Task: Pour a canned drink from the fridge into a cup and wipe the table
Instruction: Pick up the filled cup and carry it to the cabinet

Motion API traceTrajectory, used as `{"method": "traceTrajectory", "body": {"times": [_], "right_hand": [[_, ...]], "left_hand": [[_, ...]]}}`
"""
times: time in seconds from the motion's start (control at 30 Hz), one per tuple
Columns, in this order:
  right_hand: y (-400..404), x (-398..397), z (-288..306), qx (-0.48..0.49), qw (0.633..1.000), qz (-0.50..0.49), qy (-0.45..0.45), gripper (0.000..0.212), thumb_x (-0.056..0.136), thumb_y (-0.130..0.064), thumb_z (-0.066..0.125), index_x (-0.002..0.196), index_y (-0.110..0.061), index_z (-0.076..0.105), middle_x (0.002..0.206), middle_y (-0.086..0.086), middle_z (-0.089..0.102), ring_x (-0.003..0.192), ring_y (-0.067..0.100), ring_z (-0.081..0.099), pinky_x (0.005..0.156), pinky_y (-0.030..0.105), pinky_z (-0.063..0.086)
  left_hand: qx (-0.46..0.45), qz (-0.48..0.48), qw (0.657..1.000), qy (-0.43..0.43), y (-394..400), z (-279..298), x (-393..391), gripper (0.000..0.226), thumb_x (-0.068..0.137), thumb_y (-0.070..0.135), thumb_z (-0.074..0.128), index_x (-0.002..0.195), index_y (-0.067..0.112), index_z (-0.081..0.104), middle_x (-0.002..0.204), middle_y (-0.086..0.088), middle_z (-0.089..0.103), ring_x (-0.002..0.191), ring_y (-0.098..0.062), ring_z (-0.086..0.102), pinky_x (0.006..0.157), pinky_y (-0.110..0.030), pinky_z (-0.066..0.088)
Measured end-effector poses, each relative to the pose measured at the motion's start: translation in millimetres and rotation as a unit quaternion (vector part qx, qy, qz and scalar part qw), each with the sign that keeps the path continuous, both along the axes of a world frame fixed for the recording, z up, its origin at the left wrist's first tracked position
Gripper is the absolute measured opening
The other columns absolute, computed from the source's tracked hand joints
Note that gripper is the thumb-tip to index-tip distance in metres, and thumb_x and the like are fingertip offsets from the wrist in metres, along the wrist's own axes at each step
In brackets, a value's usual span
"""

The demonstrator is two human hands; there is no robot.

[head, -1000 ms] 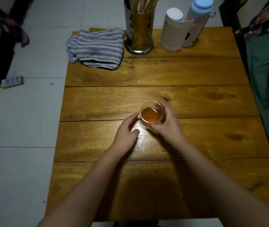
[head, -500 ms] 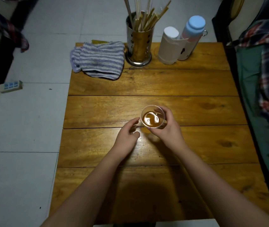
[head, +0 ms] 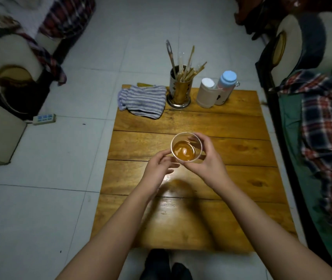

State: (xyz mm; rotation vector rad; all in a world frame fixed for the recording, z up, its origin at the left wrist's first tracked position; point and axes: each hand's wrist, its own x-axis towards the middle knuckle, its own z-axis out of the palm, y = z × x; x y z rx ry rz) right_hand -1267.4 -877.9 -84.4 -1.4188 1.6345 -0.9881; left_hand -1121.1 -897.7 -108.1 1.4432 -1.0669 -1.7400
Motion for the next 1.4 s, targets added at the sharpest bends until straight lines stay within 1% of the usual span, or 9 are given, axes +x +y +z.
{"method": "traceTrajectory", "body": {"times": [0.1,0.23,0.33,0.47,0.53,0.67,0.9,1.03,1.4], "right_hand": [[19.0,10.5,28.9,-0.008,0.999,0.036,0.003,0.068,0.064,-0.021,0.081,0.110,-0.045,0.038,0.110,-0.026,0.052,0.106,-0.003,0.051,0.090,0.024,0.047],[45.8,27.3,56.5,-0.020,0.996,0.092,0.000,0.070,0.064,-0.025,0.080,0.118,-0.038,0.039,0.116,-0.015,0.054,0.110,0.002,0.051,0.092,0.033,0.048],[65.6,44.4,69.7,-0.030,0.989,0.144,0.009,0.073,0.066,-0.024,0.080,0.126,-0.029,0.040,0.120,-0.013,0.053,0.113,0.004,0.050,0.091,0.025,0.045],[91.0,78.1,80.8,-0.038,0.976,0.215,0.005,0.072,0.067,-0.022,0.080,0.125,-0.028,0.039,0.118,-0.013,0.052,0.104,-0.008,0.048,0.086,0.007,0.040],[103.5,99.3,83.3,-0.037,0.967,0.250,-0.005,0.072,0.067,-0.022,0.080,0.126,-0.026,0.039,0.120,-0.011,0.052,0.104,-0.008,0.048,0.084,0.003,0.039],[127.8,149.3,85.7,-0.036,0.949,0.312,-0.035,0.074,0.067,-0.022,0.081,0.129,-0.018,0.041,0.123,-0.006,0.054,0.111,0.003,0.052,0.087,0.010,0.042],[181.9,243.1,84.9,-0.010,0.913,0.405,-0.042,0.073,0.068,-0.024,0.080,0.128,-0.022,0.038,0.123,-0.007,0.054,0.112,0.005,0.053,0.091,0.024,0.047],[219.2,296.4,85.4,-0.007,0.894,0.445,-0.045,0.071,0.069,-0.021,0.079,0.127,-0.020,0.039,0.119,-0.009,0.054,0.110,0.005,0.054,0.087,0.016,0.046],[278.7,410.0,87.0,-0.015,0.857,0.512,-0.058,0.071,0.069,-0.020,0.079,0.128,-0.020,0.039,0.121,-0.007,0.054,0.109,0.005,0.054,0.087,0.016,0.046]], "left_hand": [[-0.005,0.026,1.000,0.004,28.1,26.9,13.2,0.022,0.095,0.010,0.045,0.112,0.015,0.059,0.092,-0.003,0.069,0.083,-0.017,0.067,0.085,-0.034,0.049],[-0.011,0.073,0.997,0.002,71.2,54.0,31.5,0.023,0.095,0.015,0.047,0.114,0.016,0.060,0.096,-0.004,0.071,0.089,-0.018,0.068,0.077,-0.028,0.052],[-0.018,0.110,0.994,-0.009,105.0,66.6,48.4,0.025,0.095,0.019,0.048,0.117,0.016,0.060,0.100,-0.005,0.070,0.091,-0.018,0.068,0.078,-0.028,0.054],[-0.013,0.184,0.983,-0.024,150.9,78.4,79.1,0.026,0.095,0.018,0.049,0.119,0.016,0.059,0.098,-0.003,0.071,0.088,-0.017,0.069,0.081,-0.031,0.055],[-0.012,0.219,0.975,-0.031,173.4,84.1,97.6,0.026,0.095,0.018,0.048,0.119,0.016,0.059,0.102,-0.005,0.070,0.088,-0.017,0.070,0.081,-0.032,0.055],[-0.011,0.292,0.956,-0.034,217.8,90.4,138.3,0.028,0.094,0.015,0.048,0.119,0.012,0.058,0.103,-0.009,0.069,0.088,-0.019,0.069,0.080,-0.032,0.054],[0.019,0.371,0.928,-0.032,301.8,96.9,216.2,0.030,0.091,0.012,0.049,0.121,0.012,0.055,0.103,-0.011,0.069,0.094,-0.024,0.067,0.085,-0.037,0.052],[0.022,0.406,0.913,-0.030,353.4,98.9,260.7,0.029,0.092,0.011,0.049,0.120,0.012,0.054,0.104,-0.010,0.069,0.095,-0.025,0.067,0.087,-0.038,0.052],[0.021,0.500,0.866,0.004,428.0,91.5,352.5,0.028,0.090,0.005,0.049,0.116,0.011,0.056,0.102,-0.011,0.069,0.095,-0.028,0.067,0.086,-0.039,0.052]]}}
